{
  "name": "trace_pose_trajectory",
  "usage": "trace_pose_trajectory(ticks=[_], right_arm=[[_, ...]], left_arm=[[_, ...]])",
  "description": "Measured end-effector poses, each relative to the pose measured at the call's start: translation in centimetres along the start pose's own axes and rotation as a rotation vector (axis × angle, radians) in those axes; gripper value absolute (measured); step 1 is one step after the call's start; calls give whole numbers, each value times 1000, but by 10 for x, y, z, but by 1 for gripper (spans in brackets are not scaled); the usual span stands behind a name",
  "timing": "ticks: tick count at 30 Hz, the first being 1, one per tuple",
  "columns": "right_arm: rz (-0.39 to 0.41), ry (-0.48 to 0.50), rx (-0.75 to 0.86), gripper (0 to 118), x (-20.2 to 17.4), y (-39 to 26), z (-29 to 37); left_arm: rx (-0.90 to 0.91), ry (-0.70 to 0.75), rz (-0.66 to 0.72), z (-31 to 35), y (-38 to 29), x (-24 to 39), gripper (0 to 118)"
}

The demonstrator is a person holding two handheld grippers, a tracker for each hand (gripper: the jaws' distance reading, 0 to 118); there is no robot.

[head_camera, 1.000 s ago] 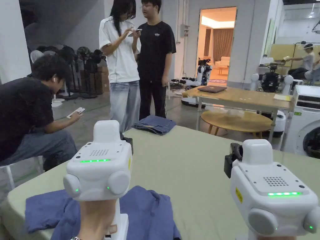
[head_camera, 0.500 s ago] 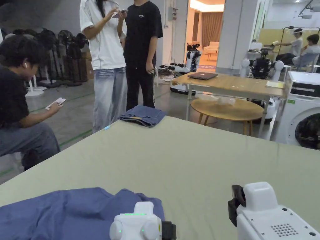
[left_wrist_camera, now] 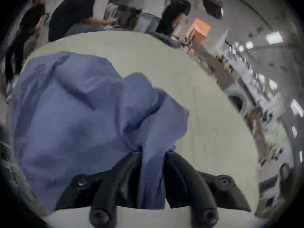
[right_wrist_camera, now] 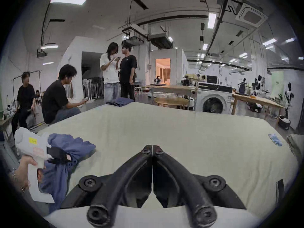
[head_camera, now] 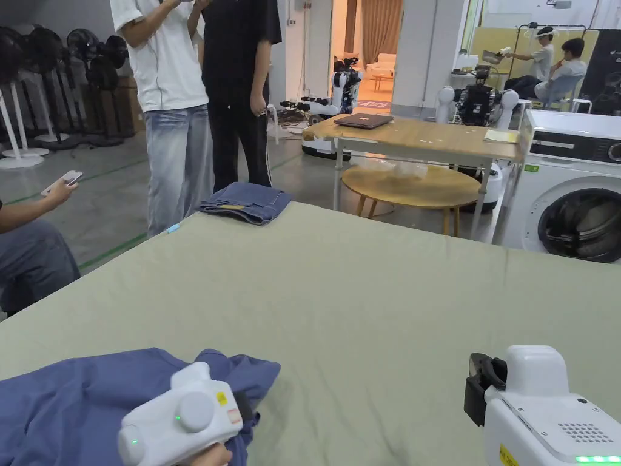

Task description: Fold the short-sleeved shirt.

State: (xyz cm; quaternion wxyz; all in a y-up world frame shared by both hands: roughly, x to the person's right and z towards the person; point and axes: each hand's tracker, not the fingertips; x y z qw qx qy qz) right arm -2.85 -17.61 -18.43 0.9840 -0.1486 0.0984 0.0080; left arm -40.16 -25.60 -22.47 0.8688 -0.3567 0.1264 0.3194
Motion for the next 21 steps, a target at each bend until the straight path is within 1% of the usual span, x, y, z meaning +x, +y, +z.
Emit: trace_pose_trajectory(ticks=[3,5,6,8,11,13,16,19,21], right_arm=[[-19,4,35,0,11,9,18],[-35,-1,63,0,22,15,30],[-47,-9,82,0,28,19,39],[-69,-45,132,0,41,24,58],[-101,-91,196,0,67,32,91],[-124,-129,231,0,86,36,112],[-145,-206,280,0,117,38,146],[-138,-273,296,0,144,33,175],[-131,-318,292,0,160,27,191]], left_arm=[[134,-24,-76,41,12,29,13],[192,-76,-131,67,21,58,13],[239,-114,-162,84,24,75,13],[307,-144,-226,109,26,109,13],[346,-343,-293,141,17,165,13],[367,-433,-362,152,1,209,13],[332,-570,-520,155,-47,280,13],[213,-712,-655,142,-118,342,13],[115,-765,-735,128,-174,376,13]])
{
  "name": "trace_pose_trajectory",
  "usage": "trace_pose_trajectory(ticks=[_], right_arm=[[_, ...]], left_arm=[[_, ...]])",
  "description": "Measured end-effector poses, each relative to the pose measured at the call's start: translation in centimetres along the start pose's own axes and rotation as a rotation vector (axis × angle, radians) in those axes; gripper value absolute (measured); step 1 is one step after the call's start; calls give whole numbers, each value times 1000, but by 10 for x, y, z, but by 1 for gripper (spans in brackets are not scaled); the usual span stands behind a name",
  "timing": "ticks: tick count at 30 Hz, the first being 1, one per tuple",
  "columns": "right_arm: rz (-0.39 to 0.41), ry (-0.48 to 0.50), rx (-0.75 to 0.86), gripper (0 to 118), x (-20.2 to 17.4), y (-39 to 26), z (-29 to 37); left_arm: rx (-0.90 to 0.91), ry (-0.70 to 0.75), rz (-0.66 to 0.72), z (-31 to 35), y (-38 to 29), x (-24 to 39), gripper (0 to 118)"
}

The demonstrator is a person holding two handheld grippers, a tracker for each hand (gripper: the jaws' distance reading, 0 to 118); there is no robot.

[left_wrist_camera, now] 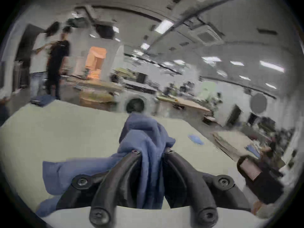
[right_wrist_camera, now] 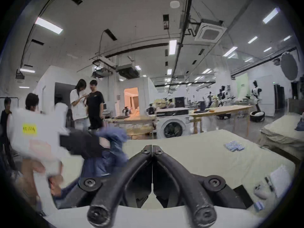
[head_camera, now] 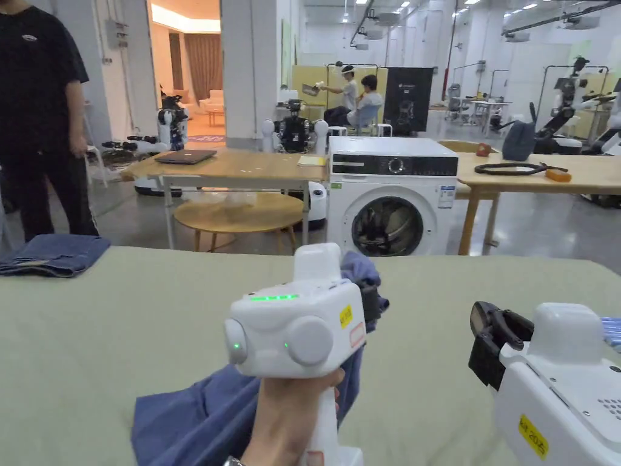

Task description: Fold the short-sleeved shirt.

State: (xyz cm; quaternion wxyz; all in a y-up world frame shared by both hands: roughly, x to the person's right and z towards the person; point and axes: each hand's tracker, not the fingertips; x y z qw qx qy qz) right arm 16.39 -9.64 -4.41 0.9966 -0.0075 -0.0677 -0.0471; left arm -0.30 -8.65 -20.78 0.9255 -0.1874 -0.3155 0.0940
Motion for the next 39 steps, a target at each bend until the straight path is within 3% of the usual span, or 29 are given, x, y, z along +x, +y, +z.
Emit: trace_pose_trajectory(ticks=[4,9,10,11,12,13,15,19,23,27,29,31,32,33,39], right_arm=[[30,-93,-18,0,37,-8,16],[20,-137,-95,0,67,-31,24],[22,-139,-104,0,70,-35,25],[26,-141,-113,0,73,-39,27],[28,-142,-120,0,75,-43,25],[28,-142,-127,0,76,-45,24],[6,-135,-135,0,75,-45,21],[-29,-103,-97,0,63,-39,18],[3,-39,-28,0,44,-25,21],[29,0,4,0,31,-17,24],[28,12,12,0,27,-17,27],[22,24,13,0,24,-20,29],[18,33,2,0,22,-23,29],[14,44,-12,0,21,-26,29],[21,79,-65,0,9,-36,20]], left_arm=[[-240,-97,-52,-76,-89,65,13],[-606,-37,-59,-124,-223,90,13],[-643,-19,-83,-122,-238,89,23],[-648,-2,-113,-116,-247,88,46],[-628,-16,-103,-109,-246,83,88],[-630,-35,-93,-104,-242,77,104],[-567,-76,-32,-84,-206,57,105],[-322,-25,-15,-30,-116,17,105],[13,171,-50,67,-41,-30,105],[266,412,-36,168,-18,-73,105],[333,521,-41,211,-21,-89,95],[371,636,-69,246,-34,-103,38],[361,732,-83,258,-44,-109,1],[358,793,-75,269,-56,-114,0],[87,754,86,283,-107,-155,0]])
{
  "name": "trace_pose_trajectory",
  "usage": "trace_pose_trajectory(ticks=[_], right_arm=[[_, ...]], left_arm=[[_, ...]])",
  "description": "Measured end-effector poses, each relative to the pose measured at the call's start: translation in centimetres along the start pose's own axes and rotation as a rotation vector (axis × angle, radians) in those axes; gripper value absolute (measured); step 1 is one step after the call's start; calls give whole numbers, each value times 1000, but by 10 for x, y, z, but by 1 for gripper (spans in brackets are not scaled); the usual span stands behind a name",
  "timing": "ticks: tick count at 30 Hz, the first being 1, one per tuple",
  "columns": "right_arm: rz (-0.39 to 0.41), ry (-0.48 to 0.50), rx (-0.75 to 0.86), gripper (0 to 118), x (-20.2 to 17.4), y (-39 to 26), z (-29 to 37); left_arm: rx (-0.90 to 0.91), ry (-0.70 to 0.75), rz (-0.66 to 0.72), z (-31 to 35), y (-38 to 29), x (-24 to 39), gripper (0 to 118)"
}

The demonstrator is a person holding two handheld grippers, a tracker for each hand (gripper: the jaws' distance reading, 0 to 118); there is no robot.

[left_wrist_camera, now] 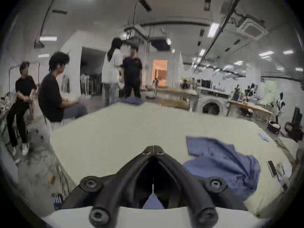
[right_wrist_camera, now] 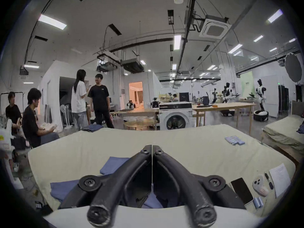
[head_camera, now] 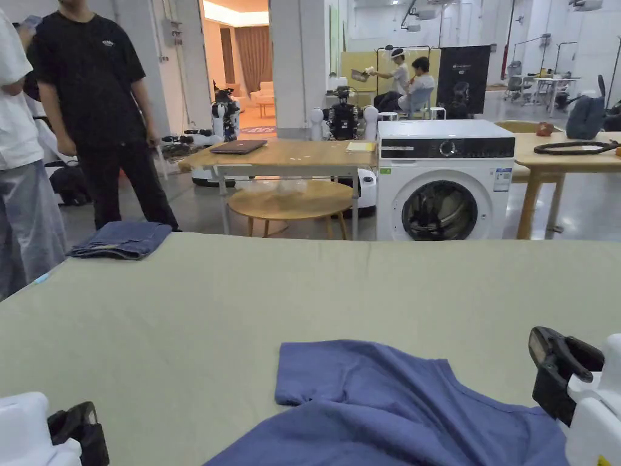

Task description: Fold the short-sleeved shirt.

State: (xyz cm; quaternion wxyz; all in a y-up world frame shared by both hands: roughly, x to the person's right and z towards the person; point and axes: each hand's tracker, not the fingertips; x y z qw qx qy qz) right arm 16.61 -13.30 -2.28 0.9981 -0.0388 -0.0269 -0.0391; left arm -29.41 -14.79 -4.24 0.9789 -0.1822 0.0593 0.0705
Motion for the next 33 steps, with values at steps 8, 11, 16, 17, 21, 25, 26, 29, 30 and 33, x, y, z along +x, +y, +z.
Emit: trace_pose_trajectory(ticks=[8,11,16,17,21,25,26,29,30,33], right_arm=[[45,23,-43,0,-12,-6,-18],[28,29,-82,0,-12,-15,-30],[28,43,-182,0,-19,-36,-59],[29,50,-203,0,-21,-40,-66],[44,80,-276,0,-33,-55,-99],[72,132,-426,80,-51,-65,-165],[81,146,-482,105,-57,-69,-187],[137,173,-577,117,-73,-85,-251],[165,163,-607,117,-79,-91,-272],[232,151,-715,117,-93,-112,-339]], left_arm=[[-374,68,179,-87,-34,-25,110],[-492,98,185,-125,-64,-29,114],[-698,183,59,-173,-113,-21,114],[-695,203,24,-177,-120,-17,114],[-642,207,-36,-165,-112,-1,105],[-564,145,-123,-142,-100,11,11],[-553,122,-122,-139,-100,13,0],[-560,91,-106,-128,-100,23,0],[-560,87,-101,-129,-104,20,0],[-595,66,-56,-132,-110,16,0]])
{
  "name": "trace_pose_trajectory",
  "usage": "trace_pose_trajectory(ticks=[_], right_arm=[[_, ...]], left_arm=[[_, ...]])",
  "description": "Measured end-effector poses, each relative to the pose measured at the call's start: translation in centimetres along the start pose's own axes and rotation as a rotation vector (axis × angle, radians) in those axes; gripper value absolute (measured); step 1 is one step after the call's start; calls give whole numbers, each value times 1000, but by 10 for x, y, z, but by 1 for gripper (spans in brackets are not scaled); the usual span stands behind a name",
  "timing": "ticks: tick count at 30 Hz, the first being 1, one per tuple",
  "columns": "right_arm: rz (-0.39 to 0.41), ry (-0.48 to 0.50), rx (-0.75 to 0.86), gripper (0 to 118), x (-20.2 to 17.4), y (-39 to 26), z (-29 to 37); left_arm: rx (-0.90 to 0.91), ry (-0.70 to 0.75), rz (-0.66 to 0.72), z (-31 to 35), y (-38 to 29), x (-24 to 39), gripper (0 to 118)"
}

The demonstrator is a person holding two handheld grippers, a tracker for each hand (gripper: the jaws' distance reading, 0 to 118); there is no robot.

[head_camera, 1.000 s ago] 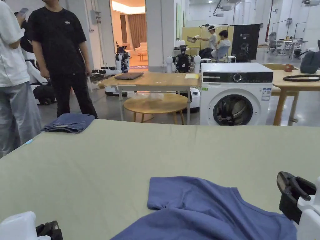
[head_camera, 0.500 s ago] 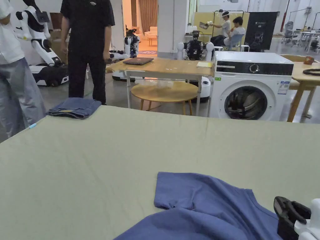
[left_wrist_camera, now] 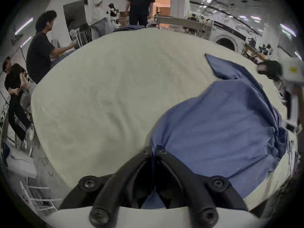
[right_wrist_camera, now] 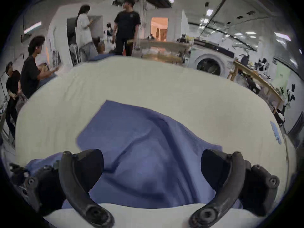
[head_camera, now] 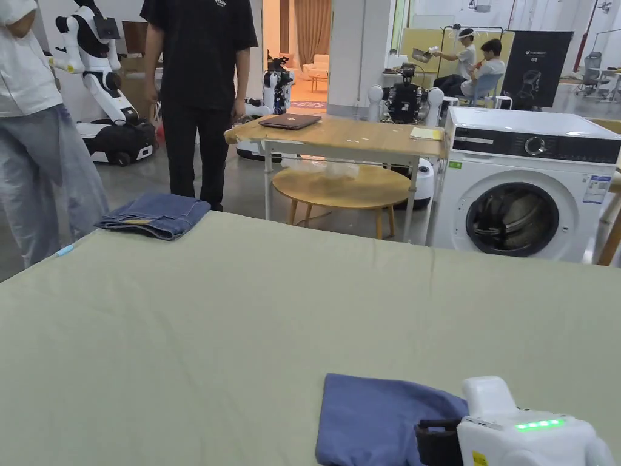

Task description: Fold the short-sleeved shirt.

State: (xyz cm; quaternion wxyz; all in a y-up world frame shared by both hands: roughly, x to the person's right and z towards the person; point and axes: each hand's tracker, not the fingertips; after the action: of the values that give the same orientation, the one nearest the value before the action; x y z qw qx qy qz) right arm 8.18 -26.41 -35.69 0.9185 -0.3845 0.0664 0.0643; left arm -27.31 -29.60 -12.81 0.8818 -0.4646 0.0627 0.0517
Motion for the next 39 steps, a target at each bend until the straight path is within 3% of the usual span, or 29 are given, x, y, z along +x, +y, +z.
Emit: trace_pose_trajectory(ticks=[2,6,7,8,9,10,11,12,13,14,16,23,30,39], right_arm=[[-3,-20,-86,117,4,15,-44],[-106,-96,-268,117,22,19,-101],[-152,-58,-317,116,27,13,-109],[-190,-20,-238,114,28,8,-102],[-151,-48,-222,98,25,9,-95],[-120,-56,-201,98,21,8,-90],[-75,-15,-122,88,18,5,-75],[-37,-29,-48,66,15,3,-61],[-34,-42,-10,6,11,0,-54],[-35,-123,16,0,8,-6,-41],[-87,-36,57,0,11,-8,-17],[-337,16,437,0,60,-20,140],[-389,-56,823,0,101,-55,342],[-351,-160,1123,0,99,-59,512]], left_arm=[[-13,-5,14,-2,0,-3,0],[-24,-11,20,-6,4,-7,0],[-26,-11,20,-6,5,-8,0],[-28,-11,19,-7,7,-9,0],[-31,-11,17,-8,7,-9,0],[-31,-8,14,-8,8,-9,0],[-28,-6,15,-8,8,-8,0],[-27,-4,15,-8,9,-8,0],[-25,-2,15,-7,9,-8,0],[-18,2,15,-4,9,-7,0],[5,6,26,4,9,-8,0],[229,-24,53,68,28,-13,0],[590,-88,76,163,72,-7,0],[974,-262,45,306,151,26,0]])
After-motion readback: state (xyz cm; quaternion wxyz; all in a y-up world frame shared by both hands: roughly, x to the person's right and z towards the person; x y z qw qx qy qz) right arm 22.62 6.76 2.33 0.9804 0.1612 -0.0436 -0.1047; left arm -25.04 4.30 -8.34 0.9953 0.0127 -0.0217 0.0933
